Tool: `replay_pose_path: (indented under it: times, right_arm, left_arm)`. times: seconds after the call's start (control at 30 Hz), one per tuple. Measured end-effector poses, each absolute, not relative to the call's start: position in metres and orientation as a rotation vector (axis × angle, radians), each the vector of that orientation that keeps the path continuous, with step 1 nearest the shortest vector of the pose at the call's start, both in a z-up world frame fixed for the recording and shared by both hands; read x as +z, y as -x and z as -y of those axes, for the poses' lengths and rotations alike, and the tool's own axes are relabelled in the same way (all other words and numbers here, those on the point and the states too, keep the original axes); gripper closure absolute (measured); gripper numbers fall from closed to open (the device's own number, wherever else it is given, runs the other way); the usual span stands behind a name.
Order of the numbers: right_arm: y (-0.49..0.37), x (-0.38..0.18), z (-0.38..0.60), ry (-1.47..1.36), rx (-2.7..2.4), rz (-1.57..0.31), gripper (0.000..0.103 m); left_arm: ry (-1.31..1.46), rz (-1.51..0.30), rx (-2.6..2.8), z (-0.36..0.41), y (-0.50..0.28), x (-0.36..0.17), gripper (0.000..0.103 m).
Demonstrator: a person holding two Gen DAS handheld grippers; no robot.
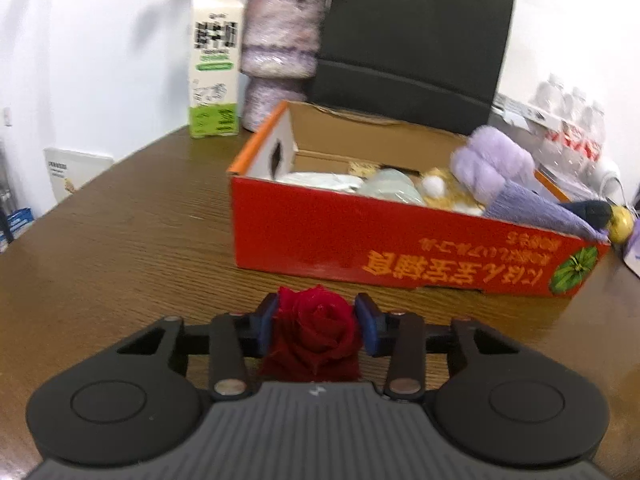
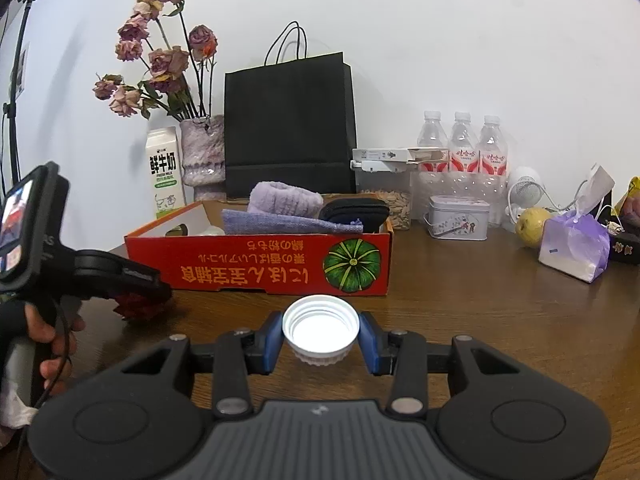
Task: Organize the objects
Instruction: 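Grasp the red rose with the left gripper while the right holds the cap, then carry the bottle cap and rose over the red box and release both inside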
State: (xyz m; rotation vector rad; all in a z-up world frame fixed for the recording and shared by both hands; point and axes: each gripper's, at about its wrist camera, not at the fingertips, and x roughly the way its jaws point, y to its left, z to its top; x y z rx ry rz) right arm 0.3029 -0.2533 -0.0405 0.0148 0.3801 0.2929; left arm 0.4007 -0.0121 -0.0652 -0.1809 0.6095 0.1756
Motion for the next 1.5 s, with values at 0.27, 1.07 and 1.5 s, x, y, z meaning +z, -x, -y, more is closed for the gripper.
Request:
replay_pose_path:
  times: [0.27, 1.07, 1.5]
  right_arm:
    - [-0.305, -0.041, 0.259, -0.038, 0.279, -0.378, 0.064]
    - [-0.284, -0.033, 0.233, -0.002, 0.286, -0.306, 0.064]
    - [-0.288, -0.015, 0.207, -0.018, 0.314, -0.272, 0.064]
  left_arm:
    - [0.175, -0.551, 0.184, 0.008, -0.371, -0.055, 0.063]
    - [0.064, -0.388, 0.092, 0.048, -0.287, -0.039, 0.064]
    - [0.049, -0.350, 0.070, 0.059, -0.293, -0.024, 0.064]
